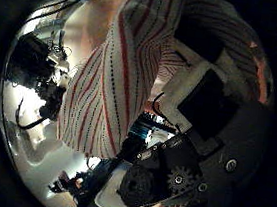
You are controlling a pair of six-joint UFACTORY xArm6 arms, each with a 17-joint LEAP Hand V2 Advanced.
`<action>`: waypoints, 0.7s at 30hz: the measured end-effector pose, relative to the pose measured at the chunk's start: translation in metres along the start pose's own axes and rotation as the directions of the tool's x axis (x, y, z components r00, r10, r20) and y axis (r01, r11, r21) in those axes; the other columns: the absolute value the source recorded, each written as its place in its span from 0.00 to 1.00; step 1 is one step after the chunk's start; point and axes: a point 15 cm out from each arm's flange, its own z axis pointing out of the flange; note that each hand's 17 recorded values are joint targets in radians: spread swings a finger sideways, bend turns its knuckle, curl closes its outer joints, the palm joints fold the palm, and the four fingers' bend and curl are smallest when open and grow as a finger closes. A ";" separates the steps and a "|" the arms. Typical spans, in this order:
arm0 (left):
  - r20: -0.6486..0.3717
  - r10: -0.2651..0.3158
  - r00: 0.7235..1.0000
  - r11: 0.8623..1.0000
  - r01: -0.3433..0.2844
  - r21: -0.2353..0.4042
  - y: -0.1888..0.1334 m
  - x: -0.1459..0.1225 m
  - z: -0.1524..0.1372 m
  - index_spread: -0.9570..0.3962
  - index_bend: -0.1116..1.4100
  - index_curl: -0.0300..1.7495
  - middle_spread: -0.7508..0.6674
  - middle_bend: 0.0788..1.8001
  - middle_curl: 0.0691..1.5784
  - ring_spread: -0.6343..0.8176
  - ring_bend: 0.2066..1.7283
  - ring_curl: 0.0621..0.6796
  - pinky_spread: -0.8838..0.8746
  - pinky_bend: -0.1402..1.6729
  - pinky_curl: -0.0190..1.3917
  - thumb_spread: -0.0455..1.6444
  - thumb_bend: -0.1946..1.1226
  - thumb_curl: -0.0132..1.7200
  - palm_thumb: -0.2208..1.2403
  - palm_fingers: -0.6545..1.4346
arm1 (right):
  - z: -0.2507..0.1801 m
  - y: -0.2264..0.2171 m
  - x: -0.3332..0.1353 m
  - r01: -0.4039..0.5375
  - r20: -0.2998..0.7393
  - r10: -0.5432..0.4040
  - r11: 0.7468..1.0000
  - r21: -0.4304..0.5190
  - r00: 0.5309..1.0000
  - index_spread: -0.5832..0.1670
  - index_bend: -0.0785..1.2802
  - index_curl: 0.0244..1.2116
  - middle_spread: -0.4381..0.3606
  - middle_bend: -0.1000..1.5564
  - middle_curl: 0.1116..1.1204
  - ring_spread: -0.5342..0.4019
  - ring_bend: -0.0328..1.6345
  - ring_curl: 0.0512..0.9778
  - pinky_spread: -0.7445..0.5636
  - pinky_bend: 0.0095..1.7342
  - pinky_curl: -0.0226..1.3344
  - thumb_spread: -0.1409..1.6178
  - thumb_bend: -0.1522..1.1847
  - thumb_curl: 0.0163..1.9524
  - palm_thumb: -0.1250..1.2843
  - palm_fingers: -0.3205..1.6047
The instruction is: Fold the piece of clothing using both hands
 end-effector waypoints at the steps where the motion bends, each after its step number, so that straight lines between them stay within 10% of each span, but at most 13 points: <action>1: -0.009 -0.006 1.000 1.000 0.006 -0.005 -0.005 -0.003 0.003 0.19 0.19 0.63 0.08 0.46 0.61 0.11 0.71 0.75 0.13 0.68 0.40 0.98 0.87 0.42 0.48 0.79 | 0.002 -0.005 0.000 -0.002 0.001 0.002 1.000 -0.006 1.000 0.23 0.64 0.90 0.34 0.78 0.76 0.33 0.81 0.77 0.39 0.68 0.74 0.81 0.11 0.26 0.76 0.72; 7: -0.032 -0.037 0.999 0.998 0.035 -0.042 -0.024 -0.013 0.014 0.21 0.17 0.62 0.09 0.46 0.61 0.11 0.70 0.74 0.13 0.66 0.41 0.96 0.89 0.41 0.44 0.75 | 0.011 -0.035 0.006 -0.015 0.006 0.015 1.000 -0.026 1.000 0.22 0.55 0.88 0.32 0.73 0.73 0.33 0.80 0.75 0.36 0.66 0.71 0.81 0.10 0.25 0.72 0.67; 11: -0.032 -0.063 0.997 0.996 0.061 -0.066 -0.041 -0.025 0.018 0.27 0.15 0.60 0.10 0.46 0.60 0.11 0.66 0.72 0.14 0.64 0.42 0.94 0.81 0.37 0.35 0.62 | 0.018 -0.044 0.021 -0.042 0.017 0.043 0.999 -0.025 0.999 0.21 0.29 0.80 0.26 0.56 0.65 0.27 0.79 0.72 0.26 0.66 0.66 0.82 0.10 0.23 0.67 0.38; 12: -0.036 -0.071 0.997 0.995 0.069 -0.067 -0.045 -0.029 0.018 0.29 0.15 0.59 0.11 0.46 0.60 0.11 0.65 0.72 0.15 0.64 0.42 0.93 0.79 0.36 0.33 0.60 | 0.018 -0.044 0.024 -0.048 0.020 0.049 0.999 -0.023 0.999 0.20 0.28 0.76 0.28 0.51 0.61 0.29 0.72 0.69 0.33 0.59 0.66 0.82 0.09 0.23 0.65 0.20; 21: -0.076 -0.171 0.982 0.985 0.172 0.005 -0.060 -0.071 0.012 0.45 0.17 0.53 0.18 0.40 0.56 0.15 0.64 0.69 0.17 0.65 0.45 0.84 0.57 0.24 0.20 0.50 | -0.001 -0.025 0.083 -0.172 0.077 0.167 0.982 0.077 0.983 0.19 0.17 0.48 0.45 0.29 0.39 0.62 0.49 0.43 0.75 0.47 0.52 0.79 0.09 0.20 0.55 0.13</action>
